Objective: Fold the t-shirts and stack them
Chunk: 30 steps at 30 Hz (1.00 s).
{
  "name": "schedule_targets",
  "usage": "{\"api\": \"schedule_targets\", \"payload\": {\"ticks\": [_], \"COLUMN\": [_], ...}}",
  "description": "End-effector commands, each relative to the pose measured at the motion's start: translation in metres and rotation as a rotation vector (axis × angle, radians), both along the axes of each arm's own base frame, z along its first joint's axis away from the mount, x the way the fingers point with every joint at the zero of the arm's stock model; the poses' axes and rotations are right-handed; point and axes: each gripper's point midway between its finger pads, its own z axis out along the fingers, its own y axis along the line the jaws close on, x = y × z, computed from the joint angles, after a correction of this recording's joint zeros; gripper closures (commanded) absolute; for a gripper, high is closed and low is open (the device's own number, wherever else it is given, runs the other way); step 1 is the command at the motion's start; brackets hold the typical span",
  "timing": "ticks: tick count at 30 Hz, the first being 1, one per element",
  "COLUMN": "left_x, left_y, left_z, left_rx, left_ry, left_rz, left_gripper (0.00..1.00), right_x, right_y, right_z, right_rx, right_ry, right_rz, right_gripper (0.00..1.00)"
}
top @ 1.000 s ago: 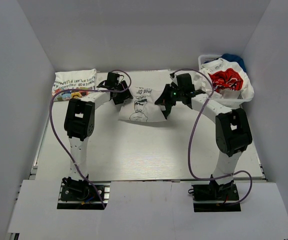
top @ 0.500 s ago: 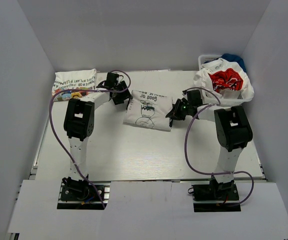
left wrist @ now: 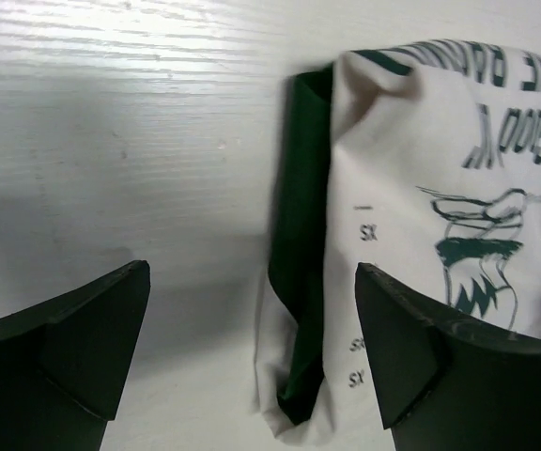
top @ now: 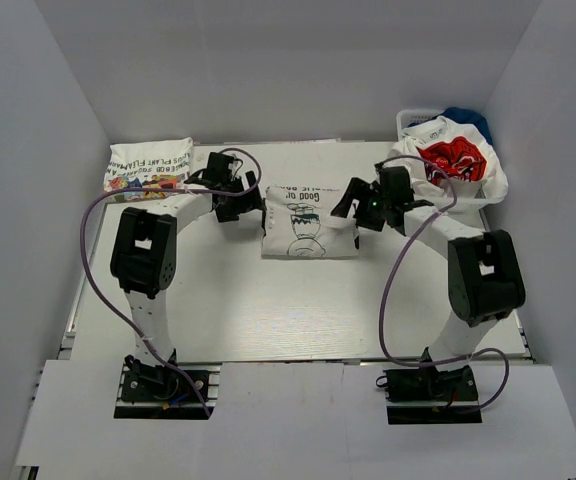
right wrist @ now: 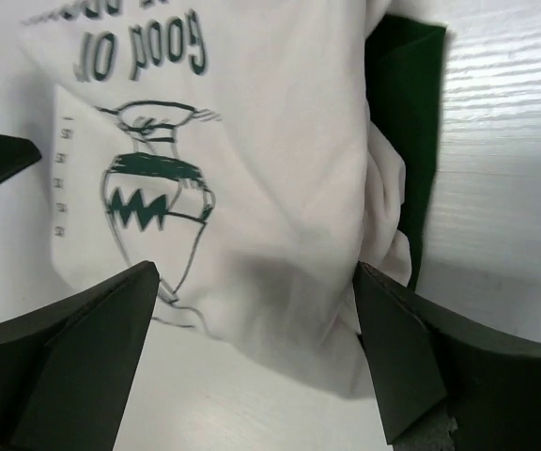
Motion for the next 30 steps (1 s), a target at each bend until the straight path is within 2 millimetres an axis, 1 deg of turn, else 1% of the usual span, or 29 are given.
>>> {"api": "schedule_targets", "payload": {"ticks": [1, 2, 4, 5, 6, 7, 8, 9, 10, 11, 12, 13, 15, 16, 17, 18, 19, 20, 21, 22, 23, 24, 25, 26, 27, 28, 29, 30], "left_x": [-0.005, -0.010, -0.020, -0.024, -0.030, -0.033, -0.037, -0.038, -0.040, -0.042, -0.043, -0.045, -0.045, -0.040, -0.037, -0.040, -0.034, -0.037, -0.037, -0.037, -0.035, -0.036, -0.036, -0.032, -0.020, -0.016, -0.010, -0.002], "left_y": [-0.013, -0.019, -0.031, -0.034, -0.043, -0.048, -0.048, -0.053, -0.050, -0.051, -0.057, -0.054, -0.059, -0.058, -0.057, -0.061, -0.064, -0.062, -0.062, -0.062, -0.062, -0.062, -0.061, -0.059, -0.057, -0.053, -0.051, -0.047], "left_z": [0.039, 0.031, 0.018, 0.017, 0.010, 0.011, -0.003, -0.006, -0.013, -0.018, -0.024, -0.030, -0.037, -0.045, -0.049, -0.054, -0.061, -0.066, -0.068, -0.068, -0.068, -0.070, -0.071, -0.063, -0.050, -0.046, -0.034, -0.024], "left_rx": [-0.013, -0.009, -0.006, 0.003, 0.006, -0.001, 0.021, 0.032, 0.048, 0.065, 0.068, 0.083, 0.107, 0.121, 0.134, 0.141, 0.144, 0.160, 0.163, 0.167, 0.168, 0.169, 0.176, 0.191, 0.220, 0.245, 0.271, 0.307], "left_ry": [-0.094, -0.072, -0.038, -0.033, -0.020, -0.018, 0.014, 0.021, 0.038, 0.054, 0.064, 0.081, 0.089, 0.094, 0.101, 0.118, 0.127, 0.155, 0.162, 0.159, 0.147, 0.149, 0.144, 0.125, 0.083, 0.068, 0.032, 0.006], "left_rz": [-0.100, -0.125, -0.169, -0.189, -0.209, -0.224, -0.224, -0.232, -0.225, -0.217, -0.228, -0.223, -0.216, -0.209, -0.203, -0.213, -0.213, -0.223, -0.224, -0.233, -0.240, -0.240, -0.253, -0.257, -0.242, -0.240, -0.263, -0.258], "left_gripper": [0.00, 0.00, 0.00, 0.00, 0.00, 0.00, 0.00, 0.00, 0.00, 0.00, 0.00, 0.03, 0.11, 0.14, 0.22, 0.25, 0.29, 0.41, 0.48, 0.56, 0.67, 0.84, 0.91, 0.98, 1.00, 1.00, 1.00, 1.00], "right_x": [0.003, 0.004, -0.001, -0.002, -0.006, -0.006, -0.009, -0.011, -0.011, -0.012, -0.014, -0.016, -0.017, -0.019, -0.020, -0.020, -0.023, -0.023, -0.024, -0.025, -0.024, -0.024, -0.024, -0.024, -0.024, -0.023, -0.024, -0.025], "right_y": [-0.020, -0.024, -0.035, -0.039, -0.041, -0.042, -0.044, -0.046, -0.049, -0.050, -0.050, -0.052, -0.052, -0.052, -0.052, -0.053, -0.053, -0.055, -0.057, -0.057, -0.063, -0.065, -0.067, -0.071, -0.072, -0.074, -0.076, -0.077], "right_z": [0.043, 0.053, 0.057, 0.065, 0.063, 0.070, 0.068, 0.071, 0.073, 0.073, 0.073, 0.075, 0.079, 0.078, 0.078, 0.080, 0.079, 0.081, 0.082, 0.086, 0.085, 0.086, 0.089, 0.088, 0.089, 0.091, 0.087, 0.087], "right_rx": [-0.078, -0.085, -0.118, -0.121, -0.125, -0.123, -0.129, -0.127, -0.132, -0.139, -0.140, -0.140, -0.139, -0.139, -0.138, -0.136, -0.140, -0.143, -0.148, -0.145, -0.165, -0.168, -0.170, -0.186, -0.192, -0.197, -0.205, -0.209], "right_ry": [-0.111, -0.139, -0.150, -0.166, -0.164, -0.185, -0.183, -0.188, -0.199, -0.202, -0.201, -0.208, -0.218, -0.219, -0.218, -0.226, -0.225, -0.232, -0.235, -0.247, -0.256, -0.264, -0.272, -0.276, -0.281, -0.287, -0.279, -0.283], "right_rz": [-0.055, -0.076, -0.114, -0.128, -0.132, -0.139, -0.140, -0.147, -0.156, -0.158, -0.156, -0.160, -0.159, -0.156, -0.156, -0.155, -0.150, -0.159, -0.164, -0.164, -0.190, -0.194, -0.201, -0.217, -0.220, -0.230, -0.234, -0.240], "right_gripper": [0.10, 0.10, 0.10, 0.10, 0.10, 0.10, 0.10, 0.10, 0.10, 0.10, 0.10, 0.10, 0.10, 0.10, 0.10, 0.10, 0.10, 0.10, 0.10, 0.10, 0.10, 0.10, 0.10, 0.10, 0.10, 0.10, 0.10, 0.10]}}
